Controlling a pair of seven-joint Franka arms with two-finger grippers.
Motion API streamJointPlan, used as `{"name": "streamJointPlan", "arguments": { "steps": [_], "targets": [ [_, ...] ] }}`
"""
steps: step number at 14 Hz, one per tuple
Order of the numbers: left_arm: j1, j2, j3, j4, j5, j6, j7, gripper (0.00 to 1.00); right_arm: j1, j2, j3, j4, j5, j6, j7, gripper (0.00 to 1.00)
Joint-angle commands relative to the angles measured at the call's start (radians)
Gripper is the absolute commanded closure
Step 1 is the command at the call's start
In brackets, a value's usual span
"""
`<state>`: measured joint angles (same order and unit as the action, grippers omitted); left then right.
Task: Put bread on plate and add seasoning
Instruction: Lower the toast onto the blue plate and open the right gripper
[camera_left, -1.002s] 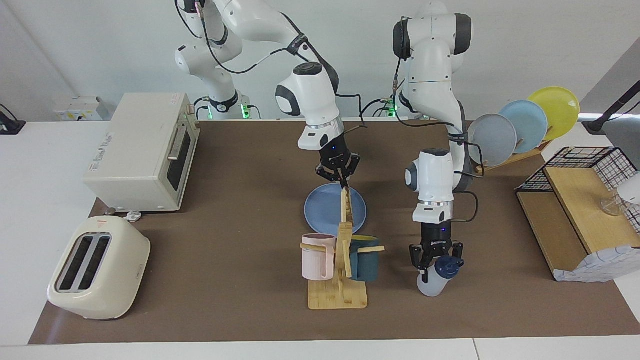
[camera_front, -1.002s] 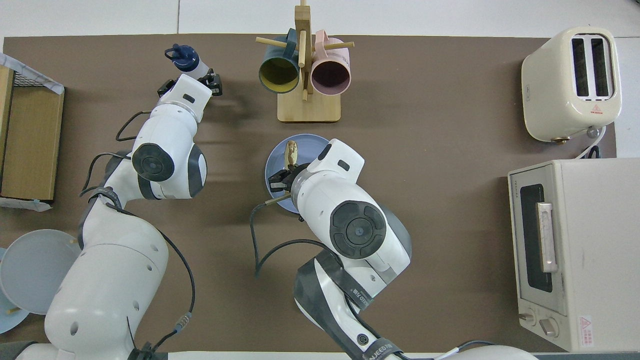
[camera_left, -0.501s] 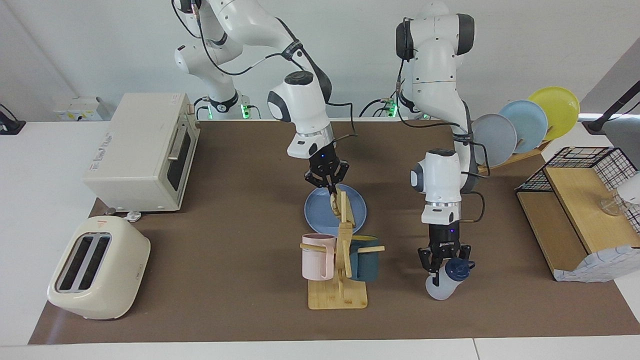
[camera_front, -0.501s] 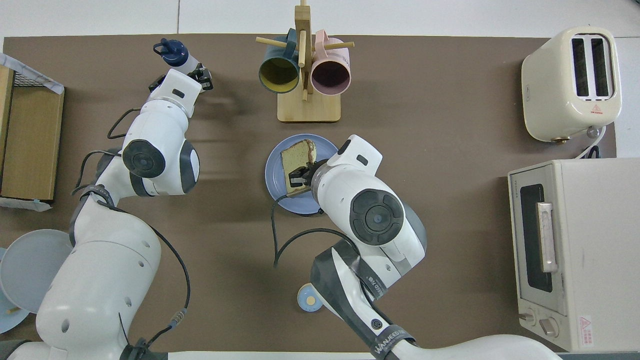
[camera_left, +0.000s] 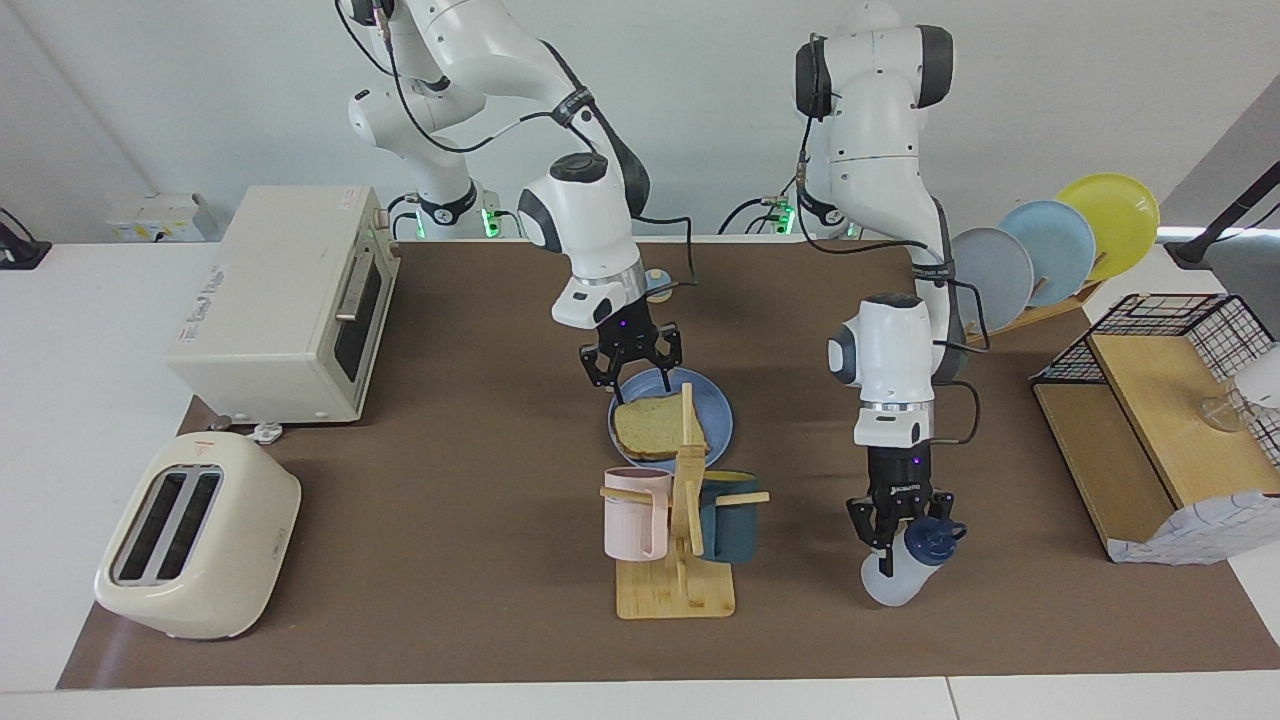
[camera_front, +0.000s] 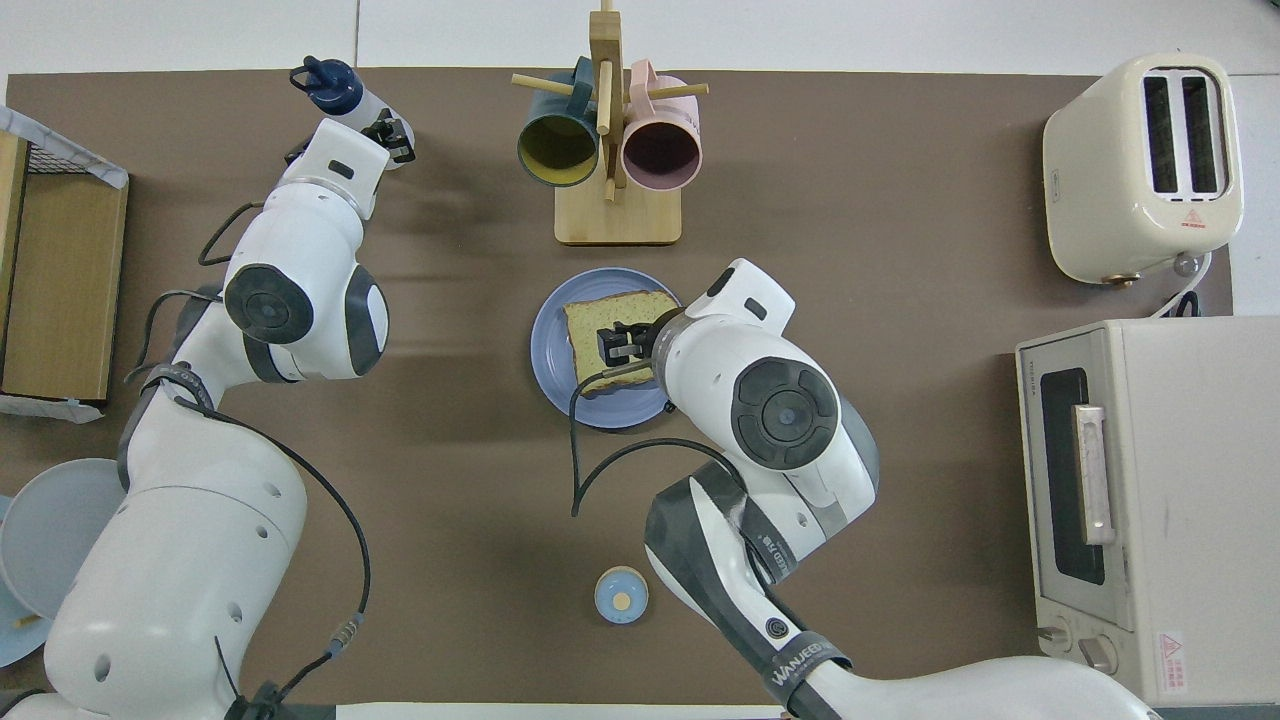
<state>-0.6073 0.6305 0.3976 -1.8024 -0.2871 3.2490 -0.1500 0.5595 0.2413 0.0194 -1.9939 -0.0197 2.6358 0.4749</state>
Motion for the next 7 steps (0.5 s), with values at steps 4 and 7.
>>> {"name": "streamJointPlan", "arguments": {
  "steps": [4,7],
  "targets": [
    [0.029,-0.173,0.004,-0.005,0.032,-0.282,0.254,1.00,-0.108,-0.065,-0.001,0.059,-0.002,-0.198,-0.056,0.00],
    [0.029,-0.267,0.004,-0.011,0.032,-0.472,0.427,1.00,-0.235,-0.074,-0.001,0.188,0.000,-0.454,-0.288,0.00]
  ]
}}
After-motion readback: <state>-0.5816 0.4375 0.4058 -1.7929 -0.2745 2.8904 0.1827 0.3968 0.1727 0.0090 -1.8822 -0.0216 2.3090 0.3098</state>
